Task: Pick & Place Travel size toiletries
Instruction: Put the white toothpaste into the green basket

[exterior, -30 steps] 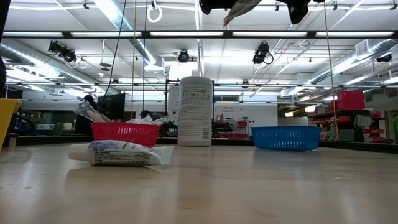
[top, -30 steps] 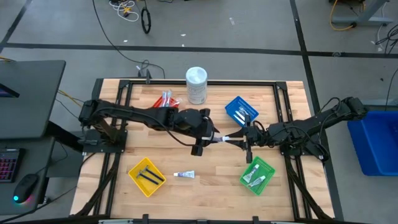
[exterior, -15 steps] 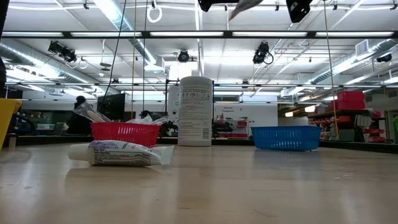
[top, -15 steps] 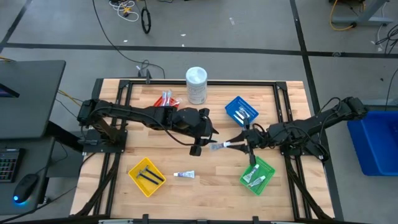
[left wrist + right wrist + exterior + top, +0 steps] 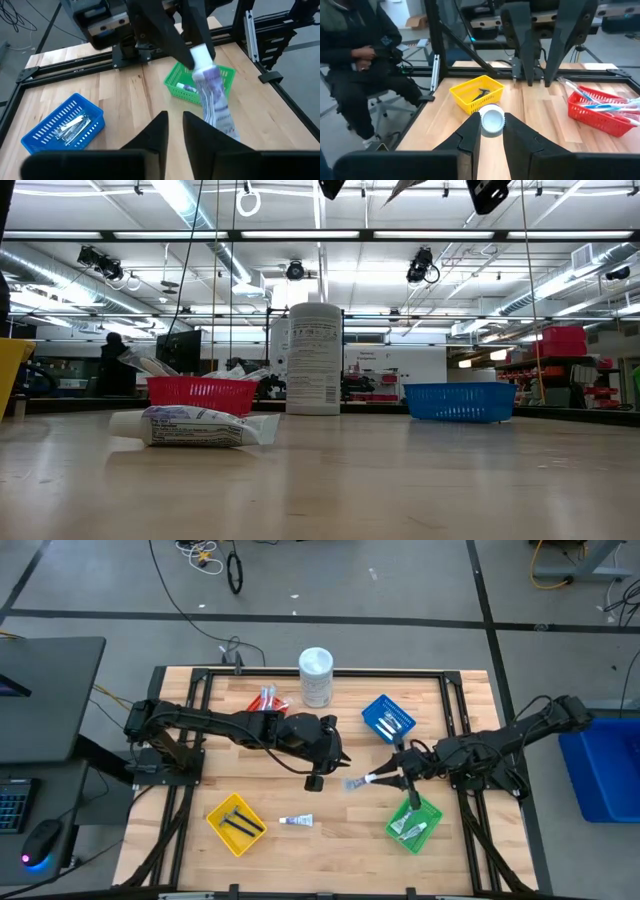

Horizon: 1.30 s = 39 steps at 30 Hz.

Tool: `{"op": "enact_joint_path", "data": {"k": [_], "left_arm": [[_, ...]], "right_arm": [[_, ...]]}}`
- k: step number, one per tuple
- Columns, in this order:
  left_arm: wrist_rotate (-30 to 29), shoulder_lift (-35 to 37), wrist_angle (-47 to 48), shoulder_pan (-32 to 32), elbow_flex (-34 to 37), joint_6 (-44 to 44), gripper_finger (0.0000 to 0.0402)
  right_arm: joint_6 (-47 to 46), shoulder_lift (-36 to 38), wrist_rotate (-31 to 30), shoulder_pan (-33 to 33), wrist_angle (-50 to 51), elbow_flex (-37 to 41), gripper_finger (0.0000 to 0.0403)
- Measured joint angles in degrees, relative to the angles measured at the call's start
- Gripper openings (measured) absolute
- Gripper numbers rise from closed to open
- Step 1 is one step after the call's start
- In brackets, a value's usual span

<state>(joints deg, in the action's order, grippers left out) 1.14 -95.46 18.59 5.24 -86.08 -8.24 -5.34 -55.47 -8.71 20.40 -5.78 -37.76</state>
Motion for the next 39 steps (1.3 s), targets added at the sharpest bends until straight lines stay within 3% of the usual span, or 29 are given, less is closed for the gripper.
{"op": "enact_joint_path", "data": {"k": [17,30,39], "left_arm": [[0.0,0.0,0.0,0.0,0.0,2.5,0.0006],[0.0,0.0,0.0,0.0,0.0,3.5,0.0010],[-0.1,0.0,0.0,-0.2,0.0,3.5,0.0014]], "right_arm": [[-6.3,12.7,3.9,5.1,18.9,0.0,0.0069],[-12.3,13.5,17.7,5.3,29.5,0.0,0.0069],[-12.3,13.5,18.4,5.3,34.2,0.0,0.0069]]}}
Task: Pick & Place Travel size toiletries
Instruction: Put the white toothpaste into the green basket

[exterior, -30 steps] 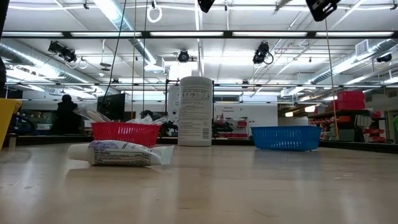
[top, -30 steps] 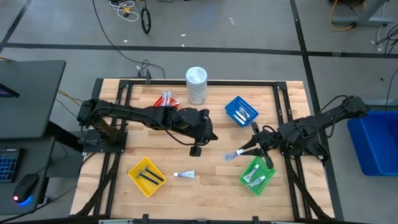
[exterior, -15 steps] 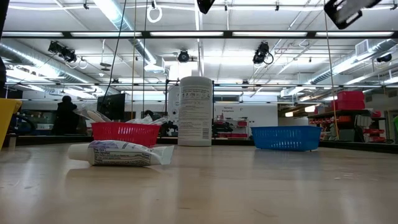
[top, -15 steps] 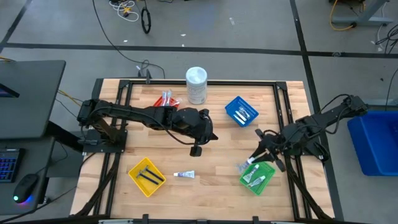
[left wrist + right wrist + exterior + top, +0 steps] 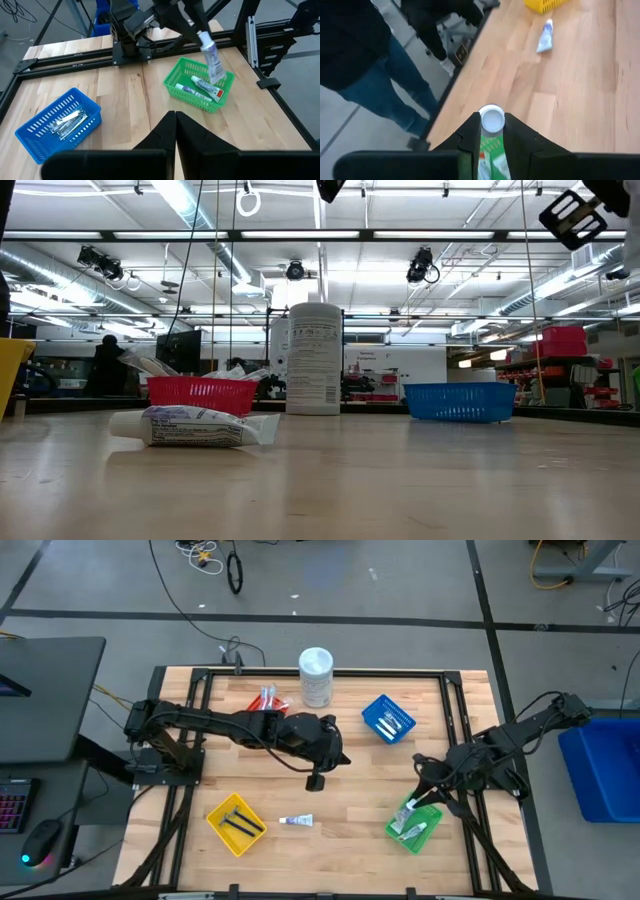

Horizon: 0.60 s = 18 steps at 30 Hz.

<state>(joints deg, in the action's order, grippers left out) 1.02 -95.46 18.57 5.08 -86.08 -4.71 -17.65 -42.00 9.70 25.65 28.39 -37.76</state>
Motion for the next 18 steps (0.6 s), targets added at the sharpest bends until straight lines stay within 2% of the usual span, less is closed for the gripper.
{"op": "enact_joint_path", "data": {"k": [6,13,18], "left_arm": [[-0.7,0.0,0.0,0.0,0.0,0.0,0.0005],[-1.4,0.0,0.0,-0.7,0.0,1.0,0.0015],[-1.4,0.0,-0.2,-1.0,0.0,1.3,0.0005]], "right_arm": [[0.8,-0.7,0.0,0.0,5.1,0.0,0.0069],[2.7,-3.2,2.8,0.1,5.8,0.0,0.0069],[3.1,-6.0,2.9,1.9,5.7,0.0,0.0069]]}}
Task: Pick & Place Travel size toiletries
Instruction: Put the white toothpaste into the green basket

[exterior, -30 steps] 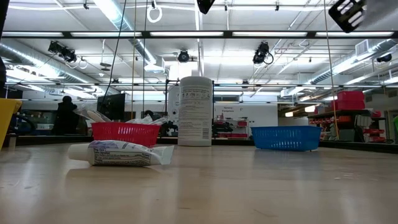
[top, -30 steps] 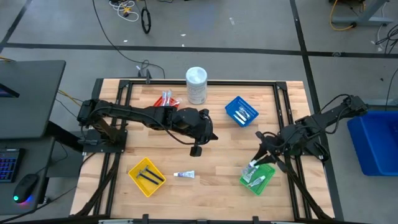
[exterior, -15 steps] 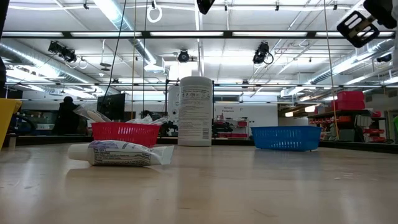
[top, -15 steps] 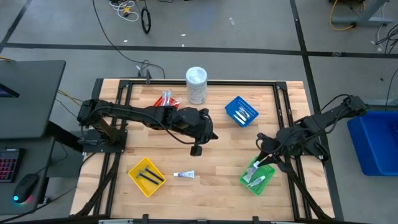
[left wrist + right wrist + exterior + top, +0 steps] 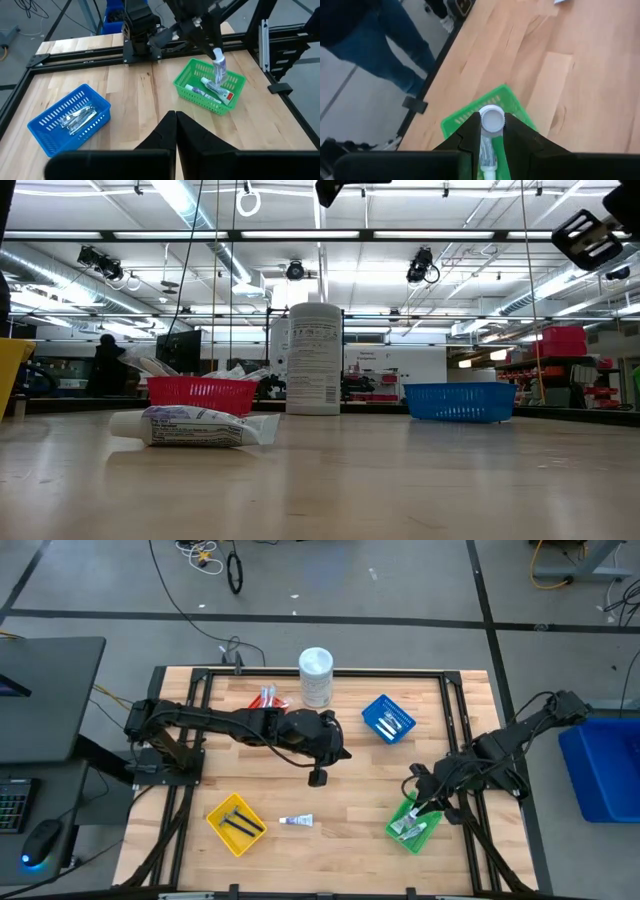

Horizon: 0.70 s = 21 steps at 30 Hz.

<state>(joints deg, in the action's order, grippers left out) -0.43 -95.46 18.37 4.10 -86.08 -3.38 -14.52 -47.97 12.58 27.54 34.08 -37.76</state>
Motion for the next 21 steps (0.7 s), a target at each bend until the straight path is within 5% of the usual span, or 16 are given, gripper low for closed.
{"op": "enact_joint_path", "data": {"k": [21], "left_arm": [[0.0,0.0,-1.6,0.0,0.0,0.2,0.0018]], "right_arm": [[0.6,-6.5,0.0,2.6,-1.9,0.0,0.0071]]}}
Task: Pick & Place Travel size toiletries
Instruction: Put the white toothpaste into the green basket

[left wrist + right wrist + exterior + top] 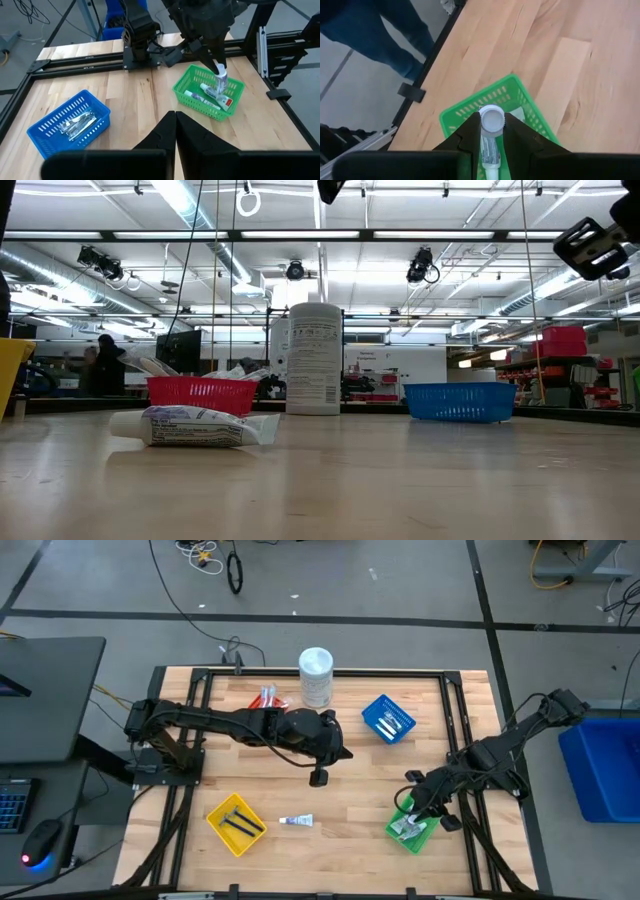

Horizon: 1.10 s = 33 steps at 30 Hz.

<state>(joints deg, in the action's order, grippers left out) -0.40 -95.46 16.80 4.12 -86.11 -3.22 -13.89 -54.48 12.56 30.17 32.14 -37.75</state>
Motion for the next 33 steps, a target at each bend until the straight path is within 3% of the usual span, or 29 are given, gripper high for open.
{"op": "enact_joint_path", "data": {"k": [7,13,33], "left_arm": [[0.0,0.0,0.0,0.0,0.0,0.0,0.0005],[0.0,0.0,0.1,0.0,0.0,0.0,0.0018],[0.0,0.0,0.0,0.0,0.0,2.6,0.0007]], "right_arm": [[-1.9,0.0,0.0,0.0,-1.2,0.0,0.0071],[-2.1,0.0,0.0,0.0,-1.3,0.0,0.0071],[1.1,5.7,-0.9,0.0,7.3,0.0,0.0069]]}}
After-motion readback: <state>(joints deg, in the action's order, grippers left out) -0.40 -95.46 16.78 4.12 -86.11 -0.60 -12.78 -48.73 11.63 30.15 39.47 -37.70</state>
